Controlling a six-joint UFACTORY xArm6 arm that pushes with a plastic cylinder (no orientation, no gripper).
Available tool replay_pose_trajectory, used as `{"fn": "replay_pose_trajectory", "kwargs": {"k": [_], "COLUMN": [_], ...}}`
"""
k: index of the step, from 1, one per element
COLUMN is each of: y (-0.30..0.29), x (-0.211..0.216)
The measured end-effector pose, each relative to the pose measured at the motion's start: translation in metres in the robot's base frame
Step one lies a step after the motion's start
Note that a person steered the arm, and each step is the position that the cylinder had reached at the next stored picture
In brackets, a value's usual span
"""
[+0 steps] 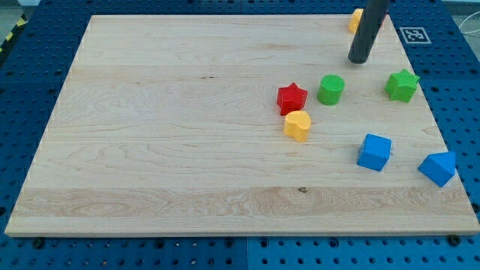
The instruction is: Point at the yellow hexagon
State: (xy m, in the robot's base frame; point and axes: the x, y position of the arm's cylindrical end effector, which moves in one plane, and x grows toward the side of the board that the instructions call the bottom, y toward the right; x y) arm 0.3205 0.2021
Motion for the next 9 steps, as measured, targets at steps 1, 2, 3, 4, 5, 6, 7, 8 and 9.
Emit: {"fn": "replay_pose_trajectory", "kwargs": {"k": [1,2,3,4,5,6,7,8,9], "y": [-0.001,-0.001,-0.003,-0.004,-0.005,-0.009,-0.009,-0.009,-0.009], "x": [-0.001,-0.008,-0.018,-0.02,-0.02,-0.02,-0.02,-0.027,-0.029]}}
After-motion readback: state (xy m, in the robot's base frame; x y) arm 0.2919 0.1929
